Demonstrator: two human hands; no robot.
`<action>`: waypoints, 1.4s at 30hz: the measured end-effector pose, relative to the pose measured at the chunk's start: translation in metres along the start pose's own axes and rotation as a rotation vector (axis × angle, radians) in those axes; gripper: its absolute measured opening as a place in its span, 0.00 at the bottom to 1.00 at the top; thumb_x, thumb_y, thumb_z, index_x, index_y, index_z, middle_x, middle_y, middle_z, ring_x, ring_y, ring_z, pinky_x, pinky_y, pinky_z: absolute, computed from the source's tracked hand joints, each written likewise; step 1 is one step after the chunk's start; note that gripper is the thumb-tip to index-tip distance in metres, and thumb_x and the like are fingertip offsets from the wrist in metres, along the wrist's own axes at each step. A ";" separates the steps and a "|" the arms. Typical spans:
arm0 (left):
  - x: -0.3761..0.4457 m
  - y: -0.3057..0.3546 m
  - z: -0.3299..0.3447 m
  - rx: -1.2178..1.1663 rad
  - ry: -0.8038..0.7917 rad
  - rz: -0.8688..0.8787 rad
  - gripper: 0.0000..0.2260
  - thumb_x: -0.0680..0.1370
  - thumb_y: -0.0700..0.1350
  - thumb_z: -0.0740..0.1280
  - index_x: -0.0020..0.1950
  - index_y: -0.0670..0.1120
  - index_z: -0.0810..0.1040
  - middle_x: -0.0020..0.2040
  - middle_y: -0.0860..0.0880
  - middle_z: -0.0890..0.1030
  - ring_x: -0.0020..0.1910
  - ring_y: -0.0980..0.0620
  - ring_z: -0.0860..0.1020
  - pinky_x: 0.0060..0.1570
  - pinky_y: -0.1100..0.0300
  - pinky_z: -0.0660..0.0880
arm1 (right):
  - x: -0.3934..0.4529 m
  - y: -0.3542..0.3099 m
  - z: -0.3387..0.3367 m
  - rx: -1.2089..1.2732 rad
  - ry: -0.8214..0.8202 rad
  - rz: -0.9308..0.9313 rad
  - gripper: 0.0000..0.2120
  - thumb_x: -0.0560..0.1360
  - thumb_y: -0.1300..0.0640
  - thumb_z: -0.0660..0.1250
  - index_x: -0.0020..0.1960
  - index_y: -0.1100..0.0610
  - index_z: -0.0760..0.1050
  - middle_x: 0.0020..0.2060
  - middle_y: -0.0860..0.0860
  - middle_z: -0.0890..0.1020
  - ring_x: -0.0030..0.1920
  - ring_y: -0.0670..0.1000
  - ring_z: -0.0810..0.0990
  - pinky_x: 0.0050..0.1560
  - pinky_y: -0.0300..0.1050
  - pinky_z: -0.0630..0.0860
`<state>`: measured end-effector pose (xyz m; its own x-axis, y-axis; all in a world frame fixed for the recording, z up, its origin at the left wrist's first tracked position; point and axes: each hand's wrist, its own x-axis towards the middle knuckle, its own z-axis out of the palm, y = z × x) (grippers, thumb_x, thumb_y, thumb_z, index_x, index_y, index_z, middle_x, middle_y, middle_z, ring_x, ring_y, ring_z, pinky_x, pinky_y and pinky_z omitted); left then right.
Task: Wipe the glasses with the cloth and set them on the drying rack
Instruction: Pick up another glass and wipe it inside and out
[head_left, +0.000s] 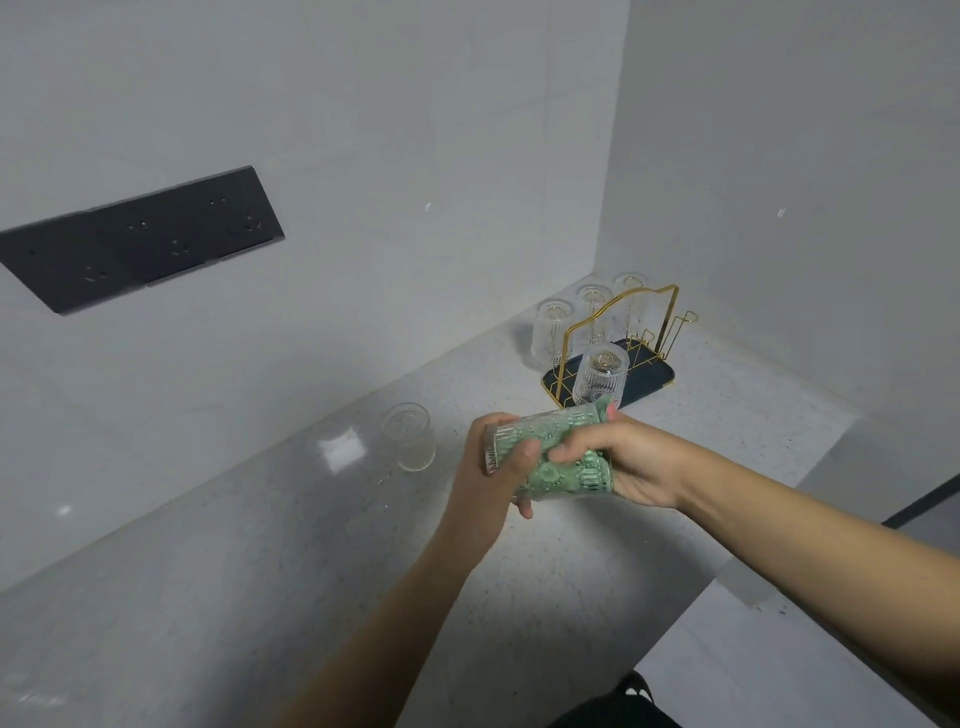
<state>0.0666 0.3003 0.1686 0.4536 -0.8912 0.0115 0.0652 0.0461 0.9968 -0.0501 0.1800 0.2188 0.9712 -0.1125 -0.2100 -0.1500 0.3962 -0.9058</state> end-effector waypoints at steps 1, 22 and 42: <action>0.000 0.004 0.001 -0.050 -0.010 -0.034 0.25 0.70 0.63 0.67 0.58 0.46 0.74 0.47 0.41 0.79 0.34 0.51 0.79 0.26 0.59 0.74 | -0.002 -0.002 0.002 -0.085 -0.038 -0.019 0.18 0.69 0.69 0.63 0.59 0.72 0.72 0.51 0.67 0.79 0.52 0.64 0.78 0.56 0.57 0.76; 0.013 0.024 -0.009 -0.139 -0.422 -0.519 0.26 0.80 0.63 0.53 0.52 0.45 0.82 0.39 0.45 0.82 0.33 0.51 0.79 0.34 0.59 0.79 | -0.015 -0.004 -0.009 -0.921 -0.044 0.021 0.11 0.69 0.62 0.67 0.48 0.67 0.75 0.40 0.59 0.79 0.42 0.48 0.76 0.45 0.50 0.76; 0.006 -0.007 0.006 -0.108 -0.181 -0.131 0.26 0.73 0.58 0.67 0.67 0.49 0.67 0.60 0.42 0.76 0.46 0.50 0.81 0.36 0.57 0.77 | -0.019 0.003 -0.013 -0.143 0.125 -0.003 0.21 0.67 0.65 0.68 0.59 0.68 0.73 0.55 0.64 0.80 0.55 0.59 0.80 0.60 0.49 0.76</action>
<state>0.0639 0.2921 0.1621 0.2690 -0.9586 -0.0933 0.2120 -0.0355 0.9766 -0.0717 0.1718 0.2153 0.9425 -0.2290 -0.2435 -0.1810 0.2629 -0.9477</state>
